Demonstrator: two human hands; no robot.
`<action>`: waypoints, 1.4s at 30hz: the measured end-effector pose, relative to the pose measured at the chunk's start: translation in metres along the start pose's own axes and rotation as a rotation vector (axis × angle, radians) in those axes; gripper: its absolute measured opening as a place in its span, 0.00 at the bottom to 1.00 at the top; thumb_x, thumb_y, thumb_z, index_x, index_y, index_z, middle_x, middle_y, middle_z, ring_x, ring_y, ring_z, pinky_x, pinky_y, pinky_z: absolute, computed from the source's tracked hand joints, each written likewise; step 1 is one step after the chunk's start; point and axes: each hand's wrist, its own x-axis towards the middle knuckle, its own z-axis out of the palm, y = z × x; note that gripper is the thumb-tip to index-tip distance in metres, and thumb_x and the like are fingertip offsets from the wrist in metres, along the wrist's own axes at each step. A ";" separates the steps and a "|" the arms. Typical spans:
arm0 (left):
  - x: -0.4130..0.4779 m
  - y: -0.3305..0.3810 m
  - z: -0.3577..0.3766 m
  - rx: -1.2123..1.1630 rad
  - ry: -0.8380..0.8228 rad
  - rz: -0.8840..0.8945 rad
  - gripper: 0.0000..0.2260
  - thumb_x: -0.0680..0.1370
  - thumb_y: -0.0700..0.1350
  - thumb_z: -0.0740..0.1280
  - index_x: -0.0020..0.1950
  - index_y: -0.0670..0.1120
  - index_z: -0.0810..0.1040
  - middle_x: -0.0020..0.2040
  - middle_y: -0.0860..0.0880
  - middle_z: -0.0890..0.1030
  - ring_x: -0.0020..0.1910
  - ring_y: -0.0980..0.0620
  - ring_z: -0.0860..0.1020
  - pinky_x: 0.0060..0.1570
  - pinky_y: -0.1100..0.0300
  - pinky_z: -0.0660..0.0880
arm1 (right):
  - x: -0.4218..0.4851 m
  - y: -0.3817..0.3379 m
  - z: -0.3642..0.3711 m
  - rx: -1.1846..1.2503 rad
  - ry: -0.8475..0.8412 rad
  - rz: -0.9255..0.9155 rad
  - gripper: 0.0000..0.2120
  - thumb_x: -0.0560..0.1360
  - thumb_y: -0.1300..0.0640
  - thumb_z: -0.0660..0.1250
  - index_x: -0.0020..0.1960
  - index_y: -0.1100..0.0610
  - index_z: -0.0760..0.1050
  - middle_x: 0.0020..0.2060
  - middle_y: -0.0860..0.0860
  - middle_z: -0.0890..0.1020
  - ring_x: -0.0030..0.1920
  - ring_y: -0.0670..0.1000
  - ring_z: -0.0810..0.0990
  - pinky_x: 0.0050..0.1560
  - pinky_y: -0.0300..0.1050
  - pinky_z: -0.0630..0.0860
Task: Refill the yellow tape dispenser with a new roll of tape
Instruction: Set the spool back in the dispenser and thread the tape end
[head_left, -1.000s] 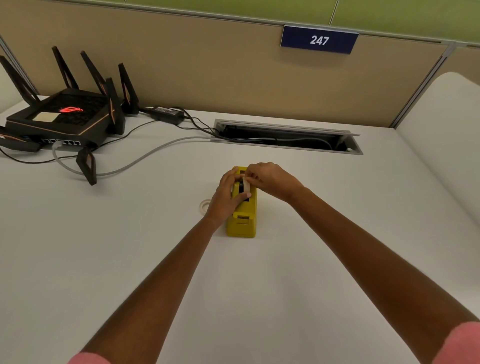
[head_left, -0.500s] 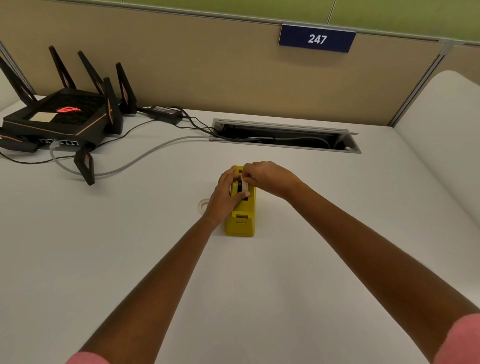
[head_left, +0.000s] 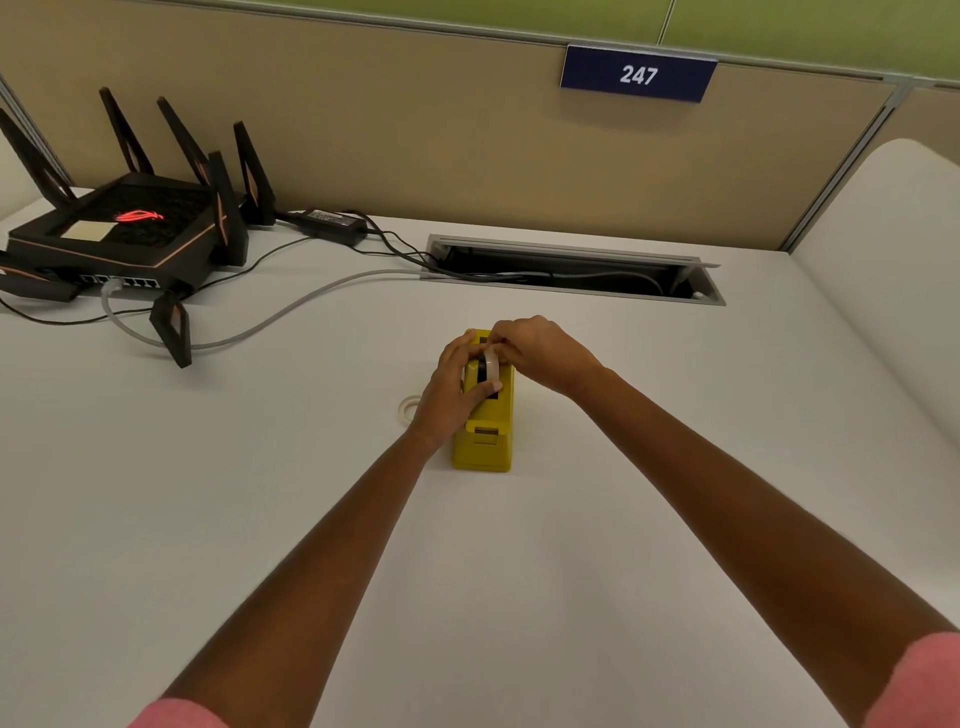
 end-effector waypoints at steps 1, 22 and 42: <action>0.000 0.000 0.000 0.001 -0.002 0.003 0.28 0.74 0.42 0.66 0.71 0.43 0.58 0.73 0.43 0.60 0.70 0.44 0.63 0.66 0.50 0.65 | -0.001 0.001 -0.001 0.034 0.005 -0.001 0.14 0.80 0.58 0.54 0.58 0.64 0.73 0.53 0.62 0.80 0.51 0.60 0.79 0.53 0.49 0.75; 0.001 -0.001 0.000 0.012 -0.001 -0.015 0.30 0.74 0.43 0.66 0.71 0.43 0.56 0.74 0.43 0.59 0.70 0.44 0.63 0.66 0.50 0.65 | 0.000 0.003 0.030 -0.061 0.239 -0.001 0.11 0.79 0.57 0.57 0.56 0.62 0.71 0.54 0.59 0.76 0.53 0.56 0.75 0.47 0.47 0.75; 0.000 -0.002 0.000 -0.016 -0.007 0.015 0.27 0.74 0.42 0.66 0.70 0.42 0.60 0.73 0.44 0.59 0.71 0.45 0.62 0.66 0.51 0.65 | 0.003 0.010 0.009 0.574 0.146 0.225 0.20 0.81 0.54 0.52 0.52 0.66 0.78 0.52 0.62 0.82 0.48 0.54 0.78 0.52 0.45 0.72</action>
